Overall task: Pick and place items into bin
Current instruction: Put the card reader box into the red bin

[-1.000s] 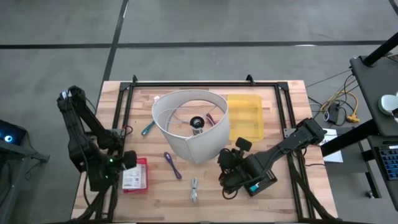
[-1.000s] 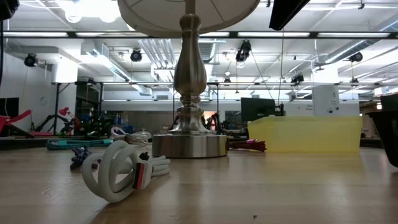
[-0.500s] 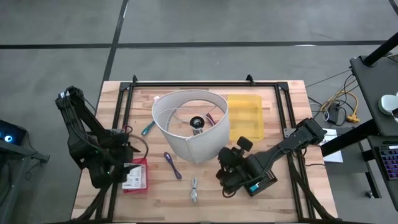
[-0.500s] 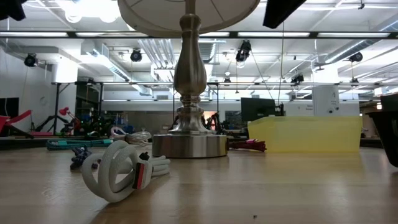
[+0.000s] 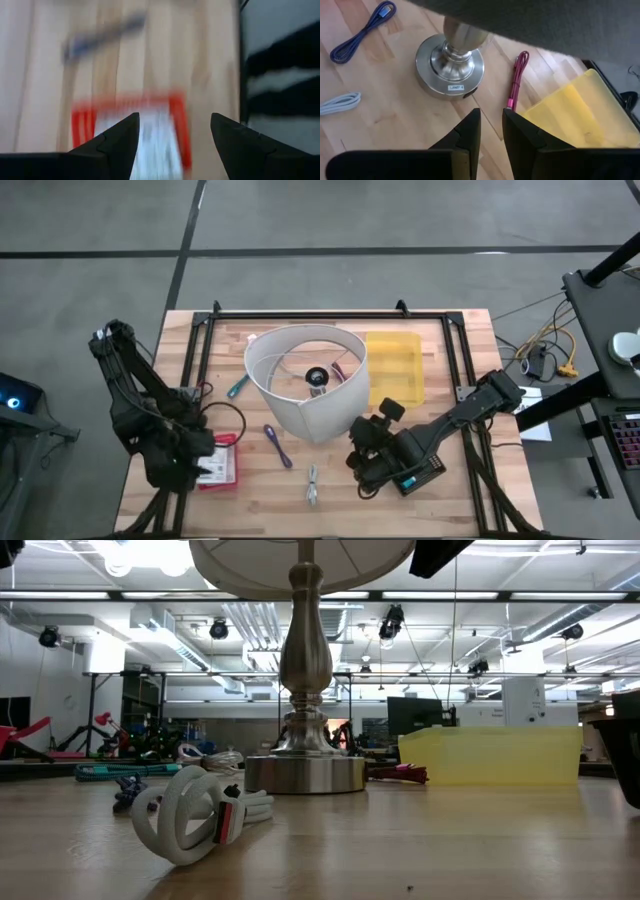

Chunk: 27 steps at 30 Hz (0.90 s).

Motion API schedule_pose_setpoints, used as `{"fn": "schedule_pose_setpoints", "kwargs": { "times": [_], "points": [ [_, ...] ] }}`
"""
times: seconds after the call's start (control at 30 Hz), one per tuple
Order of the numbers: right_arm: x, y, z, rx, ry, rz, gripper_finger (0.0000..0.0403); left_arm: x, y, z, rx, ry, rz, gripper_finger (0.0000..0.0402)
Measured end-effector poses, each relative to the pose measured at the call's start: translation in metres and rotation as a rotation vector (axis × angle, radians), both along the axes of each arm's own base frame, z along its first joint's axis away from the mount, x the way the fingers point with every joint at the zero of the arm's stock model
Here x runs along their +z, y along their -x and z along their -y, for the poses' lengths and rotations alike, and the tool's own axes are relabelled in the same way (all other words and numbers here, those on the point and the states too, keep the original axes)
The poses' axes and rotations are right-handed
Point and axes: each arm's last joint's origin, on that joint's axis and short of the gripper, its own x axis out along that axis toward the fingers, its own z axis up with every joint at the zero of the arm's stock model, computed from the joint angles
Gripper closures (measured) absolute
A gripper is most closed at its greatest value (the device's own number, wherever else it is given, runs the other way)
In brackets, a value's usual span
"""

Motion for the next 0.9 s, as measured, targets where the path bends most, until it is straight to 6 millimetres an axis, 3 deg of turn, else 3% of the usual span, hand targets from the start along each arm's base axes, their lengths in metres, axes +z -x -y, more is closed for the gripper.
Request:
{"fn": "schedule_pose_setpoints", "kwargs": {
  "times": [0.17, 0.33, 0.47, 0.67, 0.9],
  "points": [
    [0.0, 0.0, 0.0, 0.002, 0.0, 0.0, 0.0335, -0.013, 0.017, -0.005, 0.003, 0.04, -0.357, 0.0174],
    [0.0, 0.0, 0.0, 0.03, 0.015, -0.022, 0.0335, -0.022, 0.019, -0.003, -0.033, 0.039, -0.432, 0.0174],
    [0.0, 0.0, 0.0, 0.03, 0.016, -0.022, 0.0335, -0.041, 0.019, -0.002, -0.021, -0.019, -0.486, 0.018],
    [0.0, 0.0, 0.0, 0.029, 0.016, -0.022, 0.0335, -0.068, 0.02, 0.0, -0.009, -0.099, -0.608, 0.0251],
    [0.0, 0.0, 0.0, 0.03, 0.017, -0.022, 0.0335, -0.079, 0.015, 0.008, -0.015, -0.129, -0.614, 0.0347]
  ]
}}
